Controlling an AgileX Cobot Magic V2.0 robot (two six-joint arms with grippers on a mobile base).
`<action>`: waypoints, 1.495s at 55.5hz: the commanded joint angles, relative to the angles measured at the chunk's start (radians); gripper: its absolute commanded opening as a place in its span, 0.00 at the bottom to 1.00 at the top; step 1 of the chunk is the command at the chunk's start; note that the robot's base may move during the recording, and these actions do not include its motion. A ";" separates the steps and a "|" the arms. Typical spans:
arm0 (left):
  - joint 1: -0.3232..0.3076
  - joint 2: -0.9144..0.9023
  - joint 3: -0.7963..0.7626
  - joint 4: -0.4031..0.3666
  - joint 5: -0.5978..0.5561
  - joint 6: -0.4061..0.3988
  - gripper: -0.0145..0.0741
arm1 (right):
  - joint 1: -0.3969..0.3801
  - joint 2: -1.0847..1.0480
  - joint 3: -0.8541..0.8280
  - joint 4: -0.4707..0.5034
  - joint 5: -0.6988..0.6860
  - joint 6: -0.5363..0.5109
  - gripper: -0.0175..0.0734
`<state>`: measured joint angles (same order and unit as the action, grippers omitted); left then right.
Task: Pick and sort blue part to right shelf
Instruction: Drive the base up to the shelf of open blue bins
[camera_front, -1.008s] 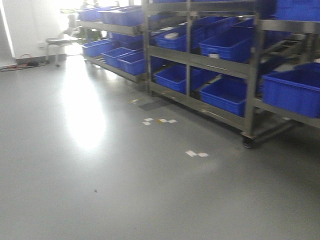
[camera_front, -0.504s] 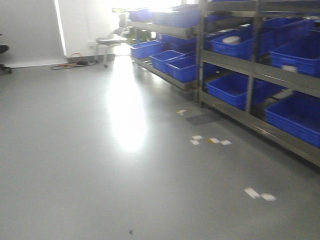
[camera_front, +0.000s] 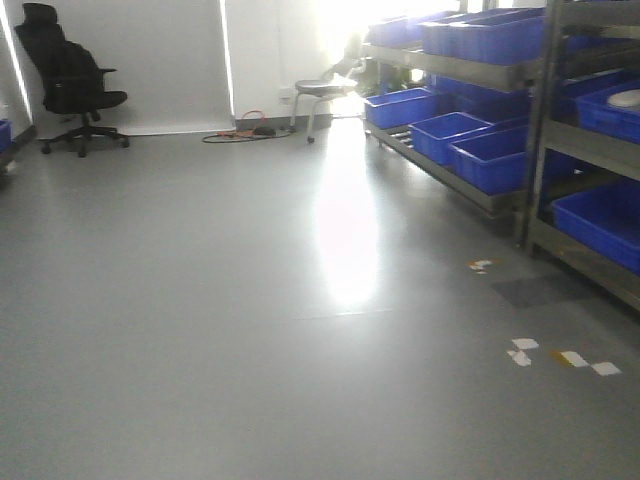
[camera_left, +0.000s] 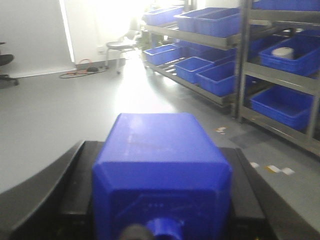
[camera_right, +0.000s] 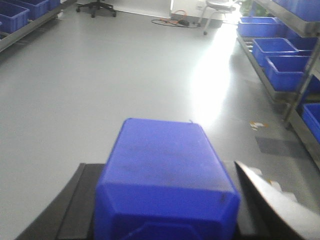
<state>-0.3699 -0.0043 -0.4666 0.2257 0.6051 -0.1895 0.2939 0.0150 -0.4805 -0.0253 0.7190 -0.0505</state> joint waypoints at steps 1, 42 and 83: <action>-0.006 -0.008 -0.026 0.007 -0.094 -0.007 0.46 | -0.006 0.023 -0.028 -0.005 -0.089 0.002 0.41; -0.006 -0.008 -0.026 0.007 -0.094 -0.007 0.46 | -0.006 0.023 -0.028 -0.005 -0.089 0.002 0.41; -0.006 -0.008 -0.026 0.007 -0.094 -0.007 0.46 | -0.006 0.023 -0.028 -0.005 -0.089 0.002 0.41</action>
<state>-0.3699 -0.0043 -0.4666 0.2257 0.6051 -0.1895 0.2939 0.0150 -0.4805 -0.0253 0.7190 -0.0505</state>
